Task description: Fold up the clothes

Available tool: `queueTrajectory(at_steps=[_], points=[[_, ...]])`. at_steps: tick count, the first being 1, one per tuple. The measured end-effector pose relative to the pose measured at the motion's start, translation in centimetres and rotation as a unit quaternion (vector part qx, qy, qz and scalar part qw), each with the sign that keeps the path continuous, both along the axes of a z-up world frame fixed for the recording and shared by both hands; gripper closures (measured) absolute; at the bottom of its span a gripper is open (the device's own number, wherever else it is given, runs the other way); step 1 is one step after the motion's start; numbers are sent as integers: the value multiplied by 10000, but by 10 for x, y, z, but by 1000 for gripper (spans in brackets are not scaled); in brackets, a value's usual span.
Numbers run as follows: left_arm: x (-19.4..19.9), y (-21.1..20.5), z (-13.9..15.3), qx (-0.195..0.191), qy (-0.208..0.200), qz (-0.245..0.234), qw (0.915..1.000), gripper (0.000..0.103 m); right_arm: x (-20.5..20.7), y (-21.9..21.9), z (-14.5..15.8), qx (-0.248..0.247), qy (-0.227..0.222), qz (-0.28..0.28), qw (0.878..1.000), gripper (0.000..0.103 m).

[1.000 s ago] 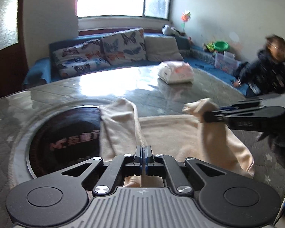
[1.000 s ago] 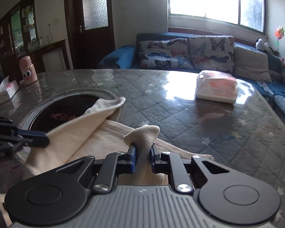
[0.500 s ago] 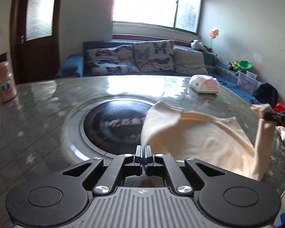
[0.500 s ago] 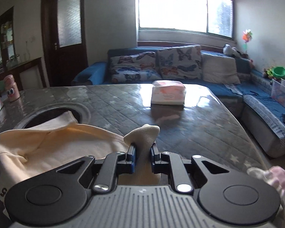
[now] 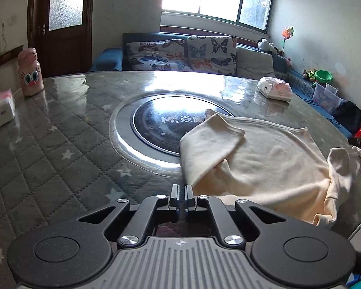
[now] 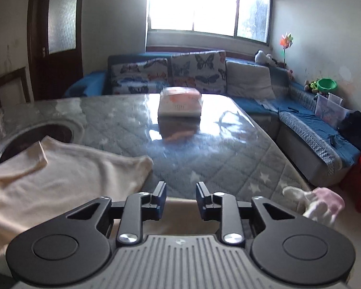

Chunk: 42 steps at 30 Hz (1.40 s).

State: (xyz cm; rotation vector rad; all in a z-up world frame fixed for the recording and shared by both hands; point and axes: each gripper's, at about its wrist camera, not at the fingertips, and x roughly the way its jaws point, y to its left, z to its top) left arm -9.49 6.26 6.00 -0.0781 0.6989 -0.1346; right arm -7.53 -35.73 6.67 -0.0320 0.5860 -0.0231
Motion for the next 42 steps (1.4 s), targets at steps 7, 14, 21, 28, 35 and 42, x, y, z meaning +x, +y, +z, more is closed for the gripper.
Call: queueTrajectory(at_steps=[7,14,21,28,35,42], points=[[6,-11,15,92,-196,-183,9996,77,14,21,-9,234,124,417,9988,69],[38,-38,15,169,-252,-444,9986,67,31,46,-31,209,525,896,9944,69],[86,-65,-3,496,-201,-632,9966,61,38,59,-42,197,639,1056,9922,63],[117,-81,-31,685,80,-819,9942,58,56,49,-49,289,744,887,9928,49],[134,-87,-44,660,154,-907,9936,55,79,35,-59,508,867,692,9925,42],[135,-87,-47,822,33,-1085,9907,87,101,36,-59,402,960,700,9921,45]])
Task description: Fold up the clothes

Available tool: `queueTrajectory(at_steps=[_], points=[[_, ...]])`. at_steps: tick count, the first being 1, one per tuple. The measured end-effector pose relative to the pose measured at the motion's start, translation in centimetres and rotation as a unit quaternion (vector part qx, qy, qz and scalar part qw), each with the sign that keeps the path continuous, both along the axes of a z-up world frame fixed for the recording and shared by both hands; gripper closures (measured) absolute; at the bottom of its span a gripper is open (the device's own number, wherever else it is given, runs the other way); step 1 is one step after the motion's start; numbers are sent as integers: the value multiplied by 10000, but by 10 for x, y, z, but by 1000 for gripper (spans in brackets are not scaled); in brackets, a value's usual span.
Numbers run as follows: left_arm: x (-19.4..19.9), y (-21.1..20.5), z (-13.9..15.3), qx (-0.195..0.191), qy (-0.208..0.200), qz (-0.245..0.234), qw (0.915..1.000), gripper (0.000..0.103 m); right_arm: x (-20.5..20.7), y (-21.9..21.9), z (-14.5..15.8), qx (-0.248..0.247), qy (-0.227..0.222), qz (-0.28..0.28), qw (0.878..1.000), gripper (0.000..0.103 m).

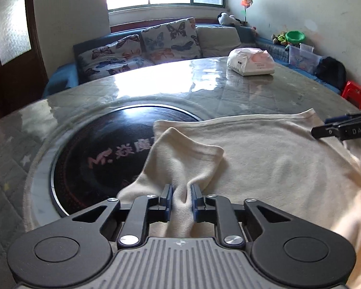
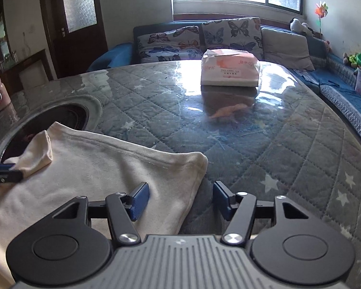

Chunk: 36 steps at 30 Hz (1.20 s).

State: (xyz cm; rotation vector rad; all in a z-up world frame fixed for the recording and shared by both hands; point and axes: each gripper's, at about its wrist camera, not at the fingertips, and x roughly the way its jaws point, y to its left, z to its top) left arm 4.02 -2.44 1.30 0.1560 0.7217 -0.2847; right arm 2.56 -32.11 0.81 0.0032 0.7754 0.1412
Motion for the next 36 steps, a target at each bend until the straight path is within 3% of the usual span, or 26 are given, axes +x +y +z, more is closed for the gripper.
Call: queueTrajectory(at_steps=[8,12,15,19,22,25,27,30,34,36], points=[[-11,49,21,-506,-73,347,9981,88,11,0,1,19,38,133,9999,54],[-19,52,17,-499,75,212,9985,87,14,6,1,113,22,243,9996,60],[-19,50,18,-518,33,240,9984,81,17,14,1,209,9,319,9993,60],[-21,47,22,-437,-79,242,9987,81,20,27,0,71,-21,467,9989,60],[-24,48,30,-582,-254,250,9977,80,24,34,0,96,-19,553,9984,60],[-22,45,33,-640,-296,215,9973,74,24,42,-2,54,-72,558,9984,62],[-18,39,29,-576,-249,102,9980,66,24,43,-2,69,-101,525,9985,69],[-7,29,19,-420,-150,85,9990,62,26,42,-3,128,-130,452,9988,77],[9,18,6,-192,18,221,9996,65,26,41,-3,138,-163,420,9989,89],[11,12,2,-5,-2,114,9999,86,27,41,-3,119,-178,440,9988,92]])
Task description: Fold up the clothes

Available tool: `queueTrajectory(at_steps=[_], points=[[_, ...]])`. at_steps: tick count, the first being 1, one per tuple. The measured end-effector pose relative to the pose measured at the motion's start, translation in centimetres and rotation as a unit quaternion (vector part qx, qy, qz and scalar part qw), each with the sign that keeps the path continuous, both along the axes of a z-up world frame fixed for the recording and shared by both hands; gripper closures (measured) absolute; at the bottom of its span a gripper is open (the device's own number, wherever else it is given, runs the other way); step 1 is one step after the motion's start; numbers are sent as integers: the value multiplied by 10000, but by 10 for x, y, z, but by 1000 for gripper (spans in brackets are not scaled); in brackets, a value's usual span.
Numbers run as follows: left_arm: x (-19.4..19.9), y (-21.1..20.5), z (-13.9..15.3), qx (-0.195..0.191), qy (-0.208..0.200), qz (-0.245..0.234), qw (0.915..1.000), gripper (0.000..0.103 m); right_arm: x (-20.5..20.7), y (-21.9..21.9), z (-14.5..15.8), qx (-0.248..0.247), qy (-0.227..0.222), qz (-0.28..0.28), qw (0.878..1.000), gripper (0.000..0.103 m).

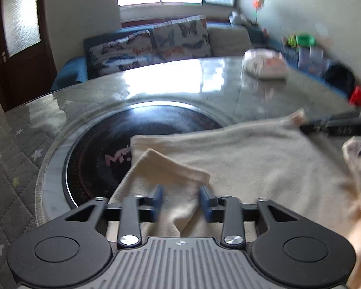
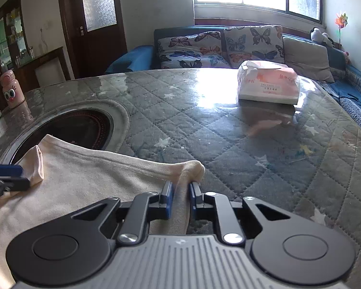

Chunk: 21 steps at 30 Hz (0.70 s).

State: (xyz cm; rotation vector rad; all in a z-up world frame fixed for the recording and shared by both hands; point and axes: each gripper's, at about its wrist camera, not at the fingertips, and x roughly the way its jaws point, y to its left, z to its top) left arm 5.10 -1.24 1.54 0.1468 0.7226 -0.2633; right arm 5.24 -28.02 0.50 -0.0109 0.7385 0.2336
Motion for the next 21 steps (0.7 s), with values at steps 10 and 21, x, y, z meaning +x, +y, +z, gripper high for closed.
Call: queueTrajectory(at_steps=[10,21], points=[[1,52,29,-203,-452,993,9938,101,5,-8,2,-292,-117,-150,9994,98],[-11,154,25,-126,-462,2893,9561,101,28,-4,4,-725,-155,-356,9966,98]])
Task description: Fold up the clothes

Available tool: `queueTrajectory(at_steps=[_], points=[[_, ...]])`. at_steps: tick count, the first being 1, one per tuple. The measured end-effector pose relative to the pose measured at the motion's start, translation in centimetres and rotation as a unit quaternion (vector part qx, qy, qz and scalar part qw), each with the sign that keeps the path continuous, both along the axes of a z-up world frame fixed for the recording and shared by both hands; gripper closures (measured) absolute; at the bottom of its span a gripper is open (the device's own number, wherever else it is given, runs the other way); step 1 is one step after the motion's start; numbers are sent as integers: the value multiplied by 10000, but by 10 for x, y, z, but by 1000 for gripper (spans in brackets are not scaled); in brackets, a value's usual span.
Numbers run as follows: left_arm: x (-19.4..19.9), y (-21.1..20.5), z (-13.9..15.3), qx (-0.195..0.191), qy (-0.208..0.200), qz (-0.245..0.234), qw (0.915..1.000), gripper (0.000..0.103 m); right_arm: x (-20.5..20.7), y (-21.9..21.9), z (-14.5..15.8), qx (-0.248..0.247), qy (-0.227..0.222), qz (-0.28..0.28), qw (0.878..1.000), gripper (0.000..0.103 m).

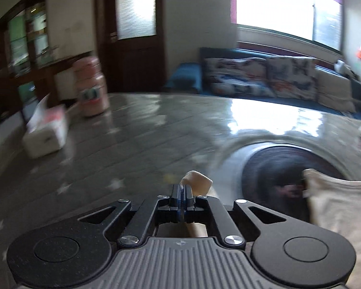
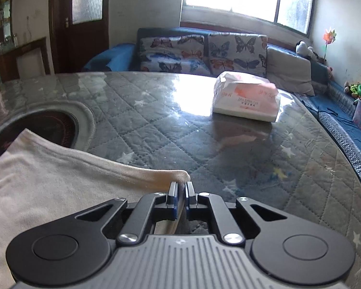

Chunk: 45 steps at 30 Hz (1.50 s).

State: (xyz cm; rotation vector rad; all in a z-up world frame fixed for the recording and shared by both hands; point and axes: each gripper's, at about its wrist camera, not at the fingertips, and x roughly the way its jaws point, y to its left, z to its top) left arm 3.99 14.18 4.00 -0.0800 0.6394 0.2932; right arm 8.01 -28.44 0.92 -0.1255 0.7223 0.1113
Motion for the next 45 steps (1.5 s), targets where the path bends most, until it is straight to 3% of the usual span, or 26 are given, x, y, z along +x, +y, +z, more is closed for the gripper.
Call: queueTrajectory(at_steps=[6,11,15,18,22,24,26,31,33,36,41,43,44,45], points=[[-20,22,-13,-57,221,391,9990,101,-5,-10,4,192,49,12,9998,89],[-34,24,-13,-80,292,353,9989,100,-39,-18,17,233,17,235,9995,85],[-46,22,-7,-141,243,291,9992,95,-71,-39,29,245,-73,72,9996,82],[-52,11,3,-170,113,30,9998,95,-91,-63,33,205,-31,-208,9996,82],[-55,-29,17,-395,-93,-858,9955,95,-94,-84,27,287,102,-519,9982,82],[-56,-61,20,-562,-96,-1535,9865,95,-90,-94,21,526,155,-663,9963,82],[-57,-95,21,-777,-43,-2248,9713,92,-87,-98,17,586,154,-840,9946,82],[-68,-173,16,-1174,347,-3800,9168,72,-79,-102,19,763,28,-909,9929,79],[-76,-198,12,-1162,456,-4191,8993,57,-74,-99,19,759,54,-787,9940,74],[-84,-226,4,-931,649,-4457,8880,57,-66,-87,16,686,199,-458,9964,71],[-85,-244,-6,-910,811,-4578,8807,57,-65,-73,5,455,428,-91,9980,67],[-82,-244,-12,-909,879,-4629,8773,80,-69,-69,4,254,381,10,9989,75],[-81,-244,-14,-985,934,-4661,8743,89,-71,-68,5,217,371,22,9991,87],[-81,-243,-15,-1044,930,-4657,8738,91,-73,-67,7,198,335,26,9992,90]])
